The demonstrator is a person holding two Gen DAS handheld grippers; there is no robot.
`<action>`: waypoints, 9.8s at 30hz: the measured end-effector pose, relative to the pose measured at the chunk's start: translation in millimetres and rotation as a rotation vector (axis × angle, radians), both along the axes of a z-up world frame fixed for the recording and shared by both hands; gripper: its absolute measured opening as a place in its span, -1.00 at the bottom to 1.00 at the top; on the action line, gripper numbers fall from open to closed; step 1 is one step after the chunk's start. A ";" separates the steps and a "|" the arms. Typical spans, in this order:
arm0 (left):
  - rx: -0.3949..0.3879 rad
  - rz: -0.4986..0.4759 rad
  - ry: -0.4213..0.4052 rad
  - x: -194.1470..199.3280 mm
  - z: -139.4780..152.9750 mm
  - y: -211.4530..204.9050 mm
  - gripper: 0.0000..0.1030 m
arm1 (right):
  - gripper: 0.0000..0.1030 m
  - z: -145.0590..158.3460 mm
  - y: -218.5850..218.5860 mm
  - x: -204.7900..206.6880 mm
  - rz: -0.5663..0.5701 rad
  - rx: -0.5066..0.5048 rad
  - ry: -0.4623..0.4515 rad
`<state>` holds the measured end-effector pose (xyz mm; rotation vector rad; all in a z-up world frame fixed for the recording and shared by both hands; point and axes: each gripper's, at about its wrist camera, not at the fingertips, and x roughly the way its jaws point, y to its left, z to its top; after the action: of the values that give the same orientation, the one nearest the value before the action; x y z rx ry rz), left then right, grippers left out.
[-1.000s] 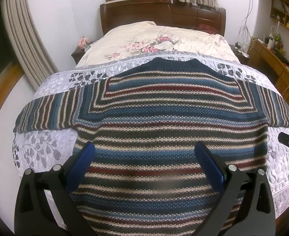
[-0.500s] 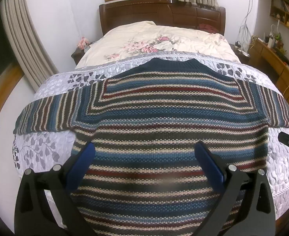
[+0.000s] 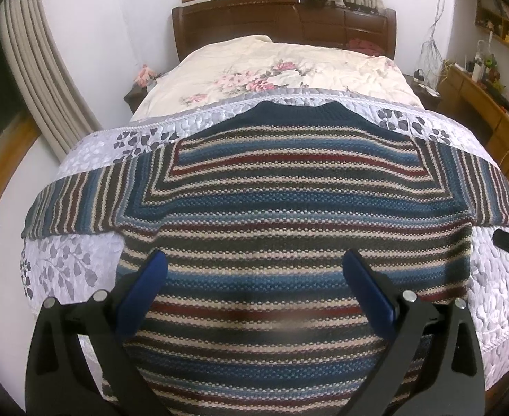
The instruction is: Fold small clothes
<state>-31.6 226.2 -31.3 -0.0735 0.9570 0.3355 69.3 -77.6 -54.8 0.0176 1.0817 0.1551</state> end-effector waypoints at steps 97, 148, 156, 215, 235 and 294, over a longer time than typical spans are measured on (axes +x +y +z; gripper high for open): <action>-0.485 -0.110 0.072 146.2 -67.4 -27.8 -0.90 | -0.14 10.8 -2.0 10.0 0.126 0.186 -0.079; -0.344 0.010 0.059 123.6 -83.8 87.8 -0.07 | 0.01 -75.2 122.7 77.6 0.224 0.153 0.171; -0.423 0.025 -0.025 70.3 -38.7 143.5 0.14 | 0.04 -9.6 156.0 41.6 0.254 0.214 0.071; -0.556 0.295 -0.525 -78.3 9.8 420.7 -0.87 | 0.14 -2.8 230.2 -25.1 0.153 0.127 0.030; -0.625 -0.096 -0.385 66.8 -14.9 141.6 -0.87 | 0.14 -9.2 129.6 -3.6 0.166 0.153 0.036; -0.502 0.015 -0.218 24.3 -75.8 250.7 0.09 | -0.74 45.8 180.8 90.7 0.382 0.430 -0.008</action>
<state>-7.3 476.9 -107.1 -0.5653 0.8052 0.0909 160.0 103.2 -9.0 0.1973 1.0189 0.7296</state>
